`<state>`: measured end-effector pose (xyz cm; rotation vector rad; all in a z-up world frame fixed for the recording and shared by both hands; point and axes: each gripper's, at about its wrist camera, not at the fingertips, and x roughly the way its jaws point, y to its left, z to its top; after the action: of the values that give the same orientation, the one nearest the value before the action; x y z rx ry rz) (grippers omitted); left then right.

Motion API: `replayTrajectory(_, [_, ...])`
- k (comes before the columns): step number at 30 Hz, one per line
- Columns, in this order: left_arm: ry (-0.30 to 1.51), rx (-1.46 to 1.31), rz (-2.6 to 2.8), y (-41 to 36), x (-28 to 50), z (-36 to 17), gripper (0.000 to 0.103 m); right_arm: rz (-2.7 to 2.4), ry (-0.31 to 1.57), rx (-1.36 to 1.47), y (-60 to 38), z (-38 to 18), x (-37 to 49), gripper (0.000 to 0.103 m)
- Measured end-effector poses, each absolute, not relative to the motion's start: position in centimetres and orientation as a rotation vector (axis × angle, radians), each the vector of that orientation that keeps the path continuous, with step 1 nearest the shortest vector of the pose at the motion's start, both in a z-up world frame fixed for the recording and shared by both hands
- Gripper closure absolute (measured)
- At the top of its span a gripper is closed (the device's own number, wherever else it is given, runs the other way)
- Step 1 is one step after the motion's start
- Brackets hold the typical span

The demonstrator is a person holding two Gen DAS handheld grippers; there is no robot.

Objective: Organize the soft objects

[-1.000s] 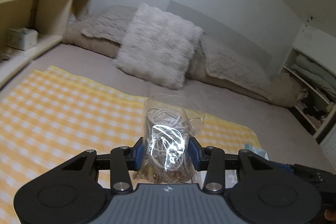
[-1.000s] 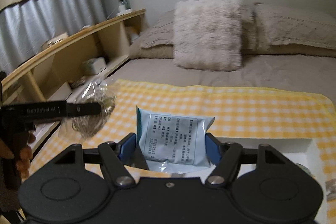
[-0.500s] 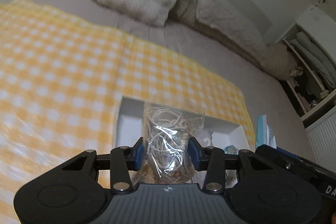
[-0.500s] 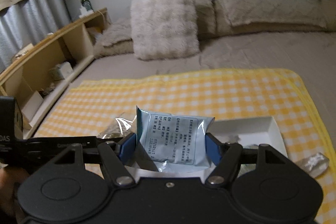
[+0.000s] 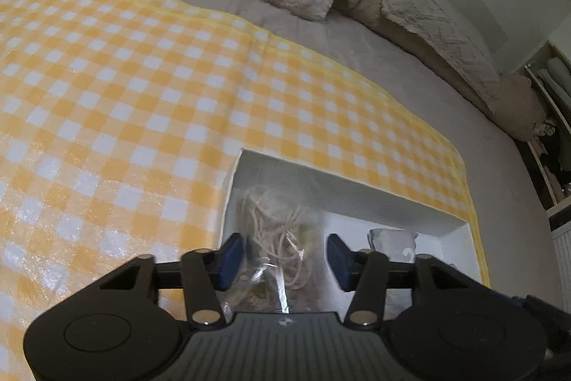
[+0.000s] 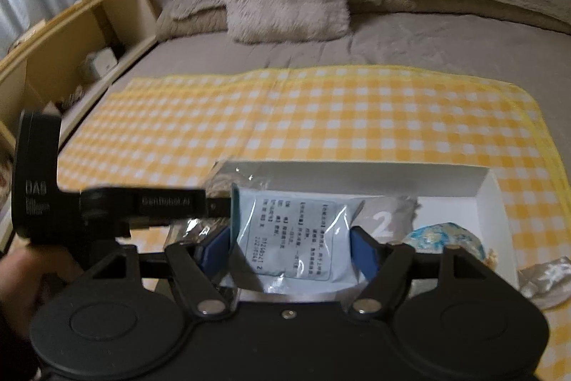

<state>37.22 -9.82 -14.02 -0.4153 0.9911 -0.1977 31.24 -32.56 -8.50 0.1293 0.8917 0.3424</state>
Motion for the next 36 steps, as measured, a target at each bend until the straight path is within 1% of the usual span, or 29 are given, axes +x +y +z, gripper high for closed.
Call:
replayTrajectory(1, [0.996,-0.421,-0.199,-9.7,37.4,-14.1,0.04,0.358,0.901,0.103,-32.1,-9.0,31.4,0.016])
replayTrajectory(2, [0.995,-0.429,-0.207,-9.6,37.5,-14.0,0.038,0.366,0.914,0.069,-31.7,-9.4,31.4,0.01])
replayTrajectory(3, [0.995,-0.432,-0.217,-9.5,37.6,-13.9,0.036,0.369,0.923,0.036,-31.4,-9.7,31.5,0.009])
replayTrajectory(5, [0.99,-0.418,-0.23,-9.6,37.7,-13.5,0.032,0.381,0.941,-0.028,-30.7,-10.3,31.4,0.009])
replayTrajectory(9, [0.995,-0.381,-0.255,-10.0,37.5,-13.1,0.027,0.398,0.956,-0.064,-30.2,-10.7,31.4,0.007])
replayTrajectory(14, [1.014,-0.344,-0.283,-10.4,36.6,-12.7,0.025,0.393,0.96,-0.071,-30.2,-10.4,31.3,0.007])
replayTrajectory(17, [1.014,-0.329,-0.299,-10.6,36.1,-12.1,0.022,0.388,0.955,-0.079,-30.2,-10.1,31.0,0.007])
replayTrajectory(27, [0.94,-0.274,-0.321,-10.4,33.4,-8.4,0.018,0.355,0.897,-0.071,-30.5,-7.9,29.0,0.003])
replayTrajectory(32, [0.895,-0.247,-0.313,-9.7,31.4,-6.5,0.011,0.344,0.859,-0.065,-30.6,-6.4,27.6,0.001])
replayTrajectory(36, [0.859,-0.238,-0.302,-8.8,29.7,-4.9,0.002,0.328,0.82,-0.061,-30.8,-5.1,26.5,0.0])
